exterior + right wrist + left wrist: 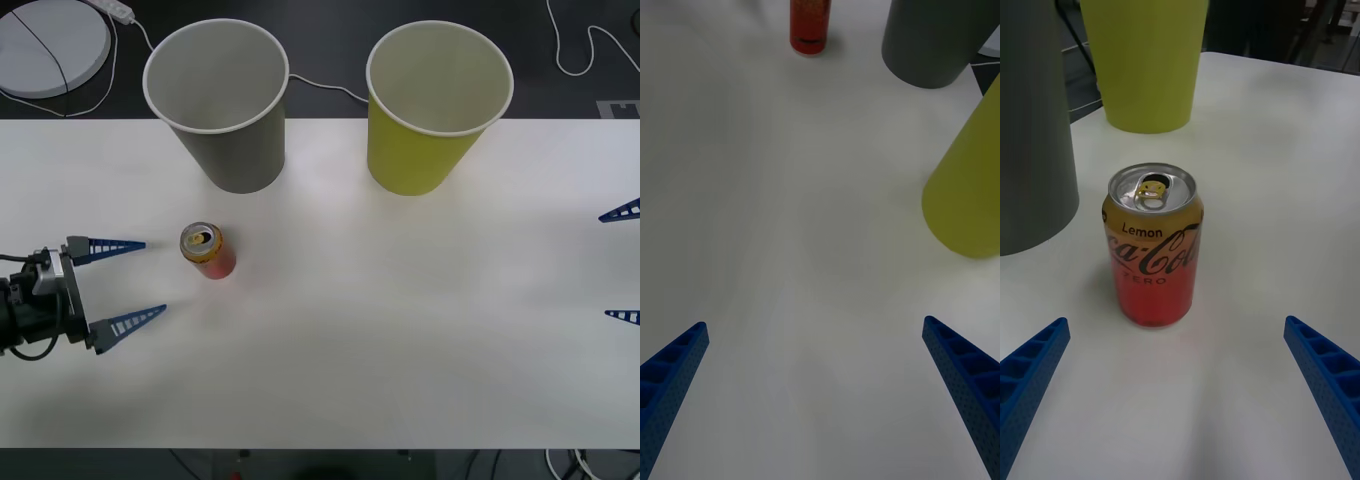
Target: Put the can into the green bin and the plastic bottle into the gray bin
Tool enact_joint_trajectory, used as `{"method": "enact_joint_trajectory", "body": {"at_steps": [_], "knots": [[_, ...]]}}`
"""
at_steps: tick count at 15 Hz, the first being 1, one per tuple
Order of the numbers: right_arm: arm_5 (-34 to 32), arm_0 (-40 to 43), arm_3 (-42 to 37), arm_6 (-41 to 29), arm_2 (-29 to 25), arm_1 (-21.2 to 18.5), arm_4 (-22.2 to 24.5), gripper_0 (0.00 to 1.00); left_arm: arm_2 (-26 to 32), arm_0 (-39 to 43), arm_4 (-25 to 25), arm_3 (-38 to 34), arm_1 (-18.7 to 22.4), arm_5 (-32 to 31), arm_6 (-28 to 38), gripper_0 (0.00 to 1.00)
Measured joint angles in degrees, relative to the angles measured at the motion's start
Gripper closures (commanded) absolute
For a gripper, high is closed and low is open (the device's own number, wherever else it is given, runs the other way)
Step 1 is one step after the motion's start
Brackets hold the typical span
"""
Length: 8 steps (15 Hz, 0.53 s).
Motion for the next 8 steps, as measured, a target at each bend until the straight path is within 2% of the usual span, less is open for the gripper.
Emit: {"method": "enact_joint_trajectory", "body": {"at_steps": [4, 8], "knots": [[0.0, 0.0, 0.0, 0.0, 0.0, 0.0, 0.0, 0.0, 0.0, -1.3, 1.2, 4.7, -2.9, 0.0, -3.4, 0.0], [0.0, 0.0, 0.0, 0.0, 0.0, 0.0, 0.0, 0.0, 0.0, -1.5, 1.5, 5.3, -5.4, 1.2, -3.9, 0.0]]}}
